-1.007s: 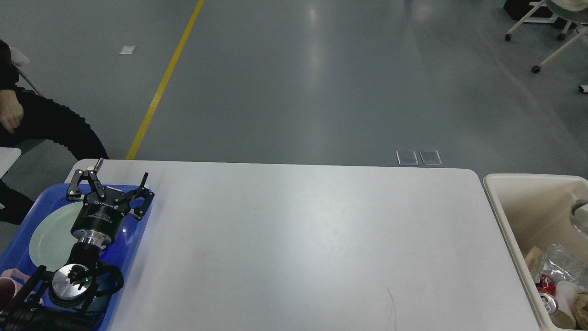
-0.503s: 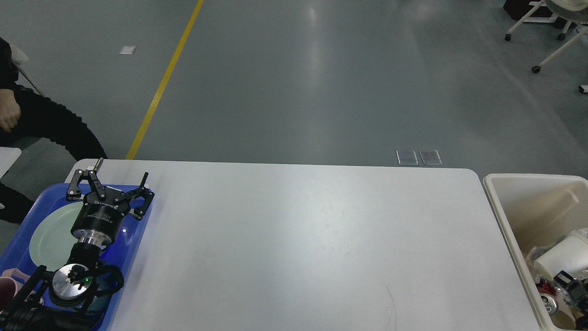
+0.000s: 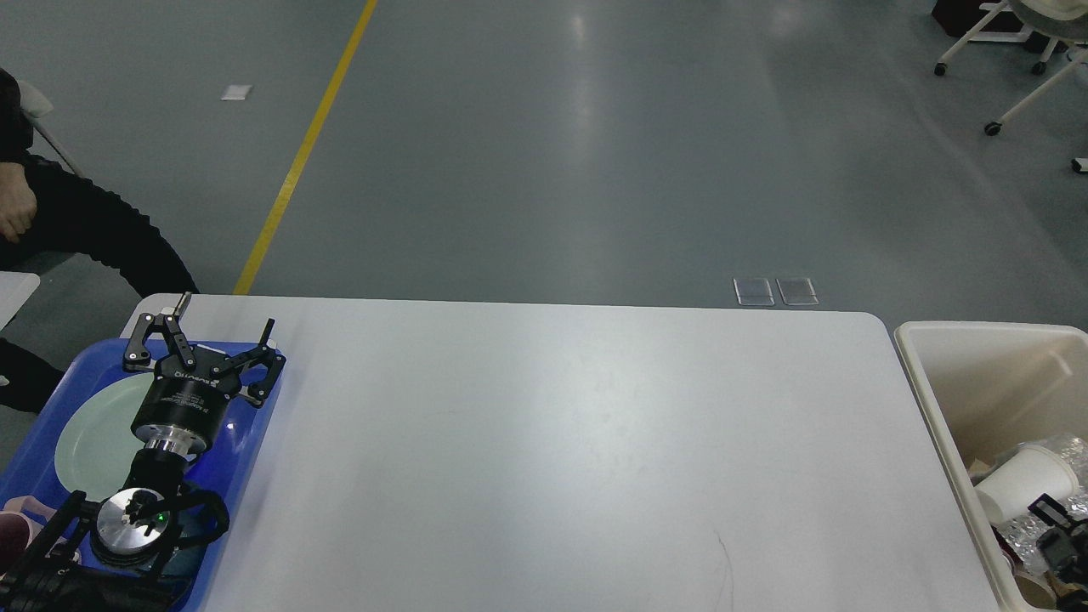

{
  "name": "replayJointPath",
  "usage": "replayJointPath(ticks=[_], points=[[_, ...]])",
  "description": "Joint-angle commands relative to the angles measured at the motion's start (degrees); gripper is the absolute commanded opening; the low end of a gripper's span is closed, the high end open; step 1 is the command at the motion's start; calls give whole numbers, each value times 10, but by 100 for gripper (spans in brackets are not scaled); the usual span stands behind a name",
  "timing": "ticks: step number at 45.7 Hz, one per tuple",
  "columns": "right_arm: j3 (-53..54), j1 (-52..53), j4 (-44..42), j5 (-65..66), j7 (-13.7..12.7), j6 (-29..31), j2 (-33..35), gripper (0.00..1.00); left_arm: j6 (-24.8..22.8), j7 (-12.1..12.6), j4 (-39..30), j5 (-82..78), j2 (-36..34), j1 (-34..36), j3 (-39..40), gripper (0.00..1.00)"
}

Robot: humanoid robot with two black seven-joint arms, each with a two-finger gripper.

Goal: Tidy desktop

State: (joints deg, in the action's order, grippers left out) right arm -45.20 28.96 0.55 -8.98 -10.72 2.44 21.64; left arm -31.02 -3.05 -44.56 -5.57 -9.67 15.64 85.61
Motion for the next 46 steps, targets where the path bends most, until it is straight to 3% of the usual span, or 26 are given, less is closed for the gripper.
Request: replayJointPath(ticks=[1,7,13,23,38,42,46], points=[[0,7,2,-1,0,-1,6,100,0,0,0,0,0,0,0,97],[41,33,-2,-17,3,0,8,100,0,0,0,0,0,0,0,97],[189,63,-3,-40,25,13,31,100,0,0,0,-1,0,0,0,97],[417,116,21,-39,25,12,38,100,0,0,0,0,0,0,0,97],[680,166,262,-36,28,20,123,100,0,0,0,0,0,0,0,97],[730,158,301,-32,51,20,119,100,0,0,0,-1,0,0,0,97],[780,135,363,-32,115,20,117,100,0,0,0,-1,0,0,0,97]])
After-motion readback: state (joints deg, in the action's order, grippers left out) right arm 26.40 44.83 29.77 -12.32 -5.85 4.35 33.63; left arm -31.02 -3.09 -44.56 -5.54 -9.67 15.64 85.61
